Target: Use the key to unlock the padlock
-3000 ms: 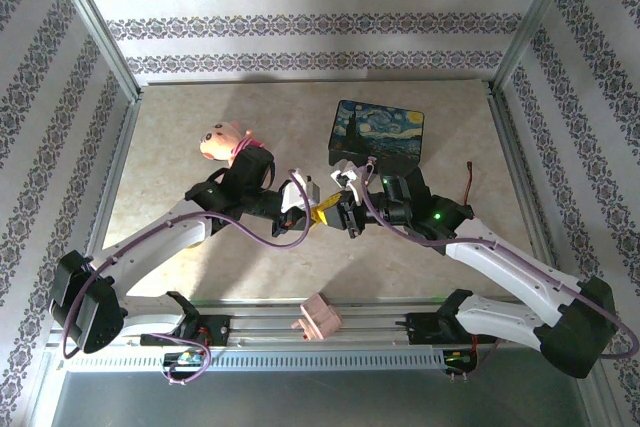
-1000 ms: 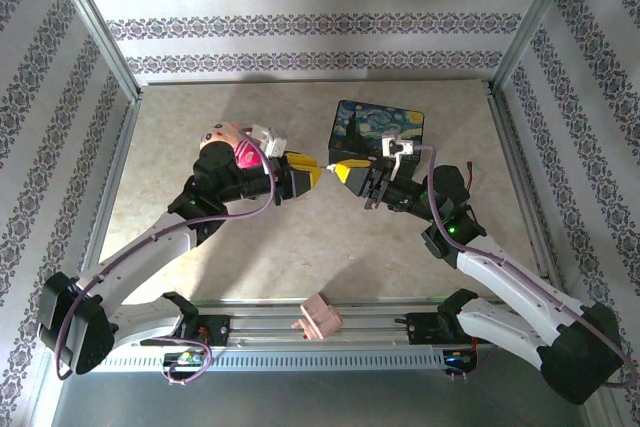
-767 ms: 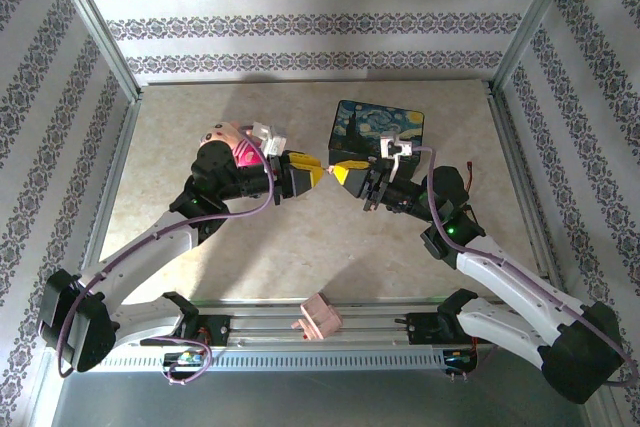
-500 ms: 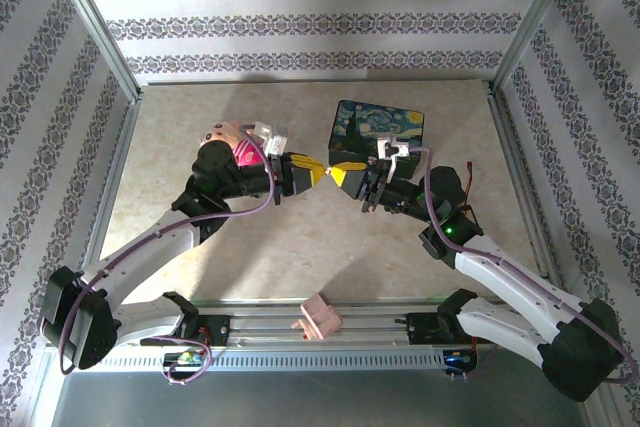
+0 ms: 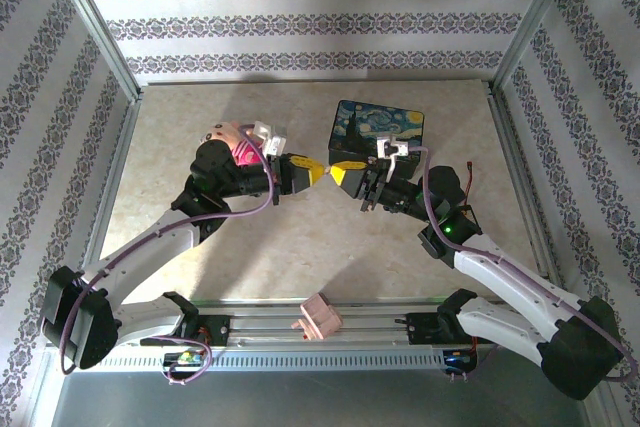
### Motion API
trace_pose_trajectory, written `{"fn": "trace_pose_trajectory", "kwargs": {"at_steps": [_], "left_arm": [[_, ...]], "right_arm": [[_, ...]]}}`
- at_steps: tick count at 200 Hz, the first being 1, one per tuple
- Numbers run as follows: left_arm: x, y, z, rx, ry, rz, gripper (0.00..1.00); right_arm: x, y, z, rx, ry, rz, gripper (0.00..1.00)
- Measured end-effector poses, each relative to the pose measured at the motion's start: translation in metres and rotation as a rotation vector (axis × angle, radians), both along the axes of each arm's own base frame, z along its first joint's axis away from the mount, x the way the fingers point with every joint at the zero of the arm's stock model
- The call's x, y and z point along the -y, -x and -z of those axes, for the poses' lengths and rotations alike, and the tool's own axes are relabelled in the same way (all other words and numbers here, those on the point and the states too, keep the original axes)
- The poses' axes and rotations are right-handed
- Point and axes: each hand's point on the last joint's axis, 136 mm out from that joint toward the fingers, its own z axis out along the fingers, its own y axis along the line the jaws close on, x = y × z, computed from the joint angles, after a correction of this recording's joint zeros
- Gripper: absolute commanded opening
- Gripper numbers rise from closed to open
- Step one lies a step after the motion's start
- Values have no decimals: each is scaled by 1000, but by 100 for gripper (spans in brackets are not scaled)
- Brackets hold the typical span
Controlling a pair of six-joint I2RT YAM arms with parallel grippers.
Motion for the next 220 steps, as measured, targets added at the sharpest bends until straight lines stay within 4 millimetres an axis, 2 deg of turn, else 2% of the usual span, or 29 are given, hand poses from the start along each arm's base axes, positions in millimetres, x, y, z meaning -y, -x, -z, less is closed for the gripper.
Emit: {"fn": "trace_pose_trajectory", "kwargs": {"at_steps": [22, 33, 64, 81, 100, 120, 170, 220], "left_arm": [[-6, 10, 4, 120, -79, 1, 0], [-10, 18, 2, 208, -119, 3, 0], [-23, 45, -4, 506, -218, 41, 0], [-27, 57, 3, 641, -265, 84, 0], [-28, 61, 14, 770, -306, 110, 0], [-29, 59, 28, 856, -341, 120, 0], [-25, 43, 42, 946, -397, 99, 0], [-28, 17, 49, 1023, -482, -10, 0]], "right_arm": [[0, -2, 11, -24, 38, 8, 54], [3, -3, 16, -40, 58, 20, 61], [18, -5, 18, -67, 78, 63, 69], [24, -5, 16, -80, 78, 69, 69], [25, -4, 16, -121, 74, 44, 69], [19, -5, 20, -195, 68, -6, 62], [1, -14, 49, -447, 61, -75, 51], [-7, -18, 45, -554, 30, -91, 51]]}}
